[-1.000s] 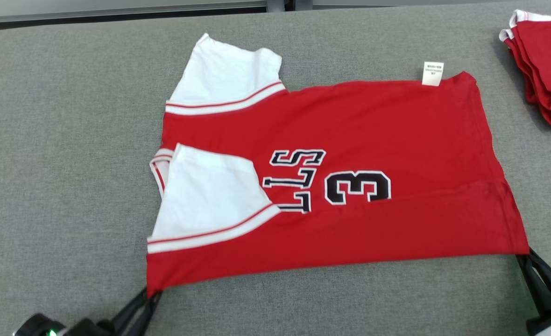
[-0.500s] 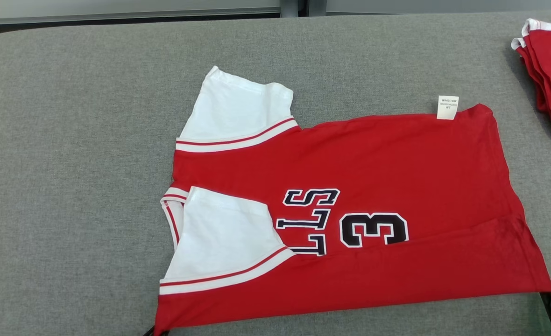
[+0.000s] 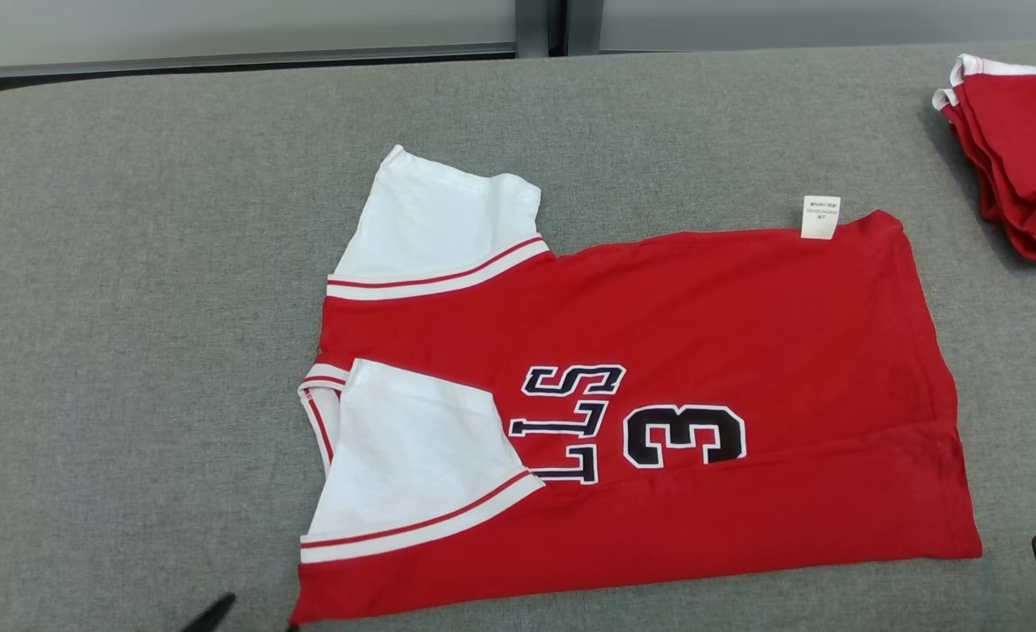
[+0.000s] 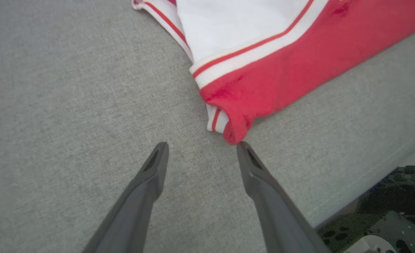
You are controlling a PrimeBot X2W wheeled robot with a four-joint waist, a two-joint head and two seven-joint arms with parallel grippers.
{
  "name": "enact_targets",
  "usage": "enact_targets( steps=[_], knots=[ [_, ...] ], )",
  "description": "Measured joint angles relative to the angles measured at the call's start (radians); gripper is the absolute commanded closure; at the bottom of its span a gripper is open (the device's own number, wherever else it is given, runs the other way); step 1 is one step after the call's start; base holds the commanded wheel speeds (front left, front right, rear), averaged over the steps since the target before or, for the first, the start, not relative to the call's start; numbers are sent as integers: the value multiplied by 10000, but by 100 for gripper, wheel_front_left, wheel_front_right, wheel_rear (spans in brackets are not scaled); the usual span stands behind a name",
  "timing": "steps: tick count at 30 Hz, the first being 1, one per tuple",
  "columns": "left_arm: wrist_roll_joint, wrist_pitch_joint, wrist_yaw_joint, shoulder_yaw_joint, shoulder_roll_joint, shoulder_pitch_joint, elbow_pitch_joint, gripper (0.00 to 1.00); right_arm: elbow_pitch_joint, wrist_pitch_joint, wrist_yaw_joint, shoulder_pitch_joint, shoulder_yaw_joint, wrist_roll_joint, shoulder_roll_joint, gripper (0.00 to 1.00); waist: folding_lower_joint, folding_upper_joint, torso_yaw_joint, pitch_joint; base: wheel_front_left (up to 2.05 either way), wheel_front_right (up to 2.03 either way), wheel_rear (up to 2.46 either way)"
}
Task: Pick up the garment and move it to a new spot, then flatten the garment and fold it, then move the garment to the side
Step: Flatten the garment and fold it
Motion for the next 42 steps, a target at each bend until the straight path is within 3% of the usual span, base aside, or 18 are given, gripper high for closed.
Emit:
enact_targets(
  steps=[5,10,15,23,30,42],
  knots=[
    [-385,-36,345,1170,314,-996,-1049,0,-665,0,0,-518,-194,-543,629,0,0,0,-23,-149,0,0,0],
    [-1091,656,-86,1607,391,-3890,-1158,0,-798,0,0,-1710,470,-742,932,0,-1,0,-123,18,0,0,0],
    [-1787,2314,-807,782,353,-7397,709,0,-437,-2,2,-3102,1705,-1055,1279,0,0,0,-481,369,0,0,0],
    [-2638,5595,-1020,-738,88,-11553,4326,0,-165,-2,0,-4348,2351,-1174,1708,0,-1,-1,-1450,1084,0,0,0],
    [-2477,6590,-1039,-1605,591,-13022,5837,0,-165,0,0,-4476,2243,-1187,2224,0,0,-1,-2471,1726,0,0,0],
    [-2846,7588,-1051,-2755,1570,-13937,6243,0,-115,0,0,-4492,2309,-1187,2757,0,0,-1,-3413,2352,0,0,0]
  ],
)
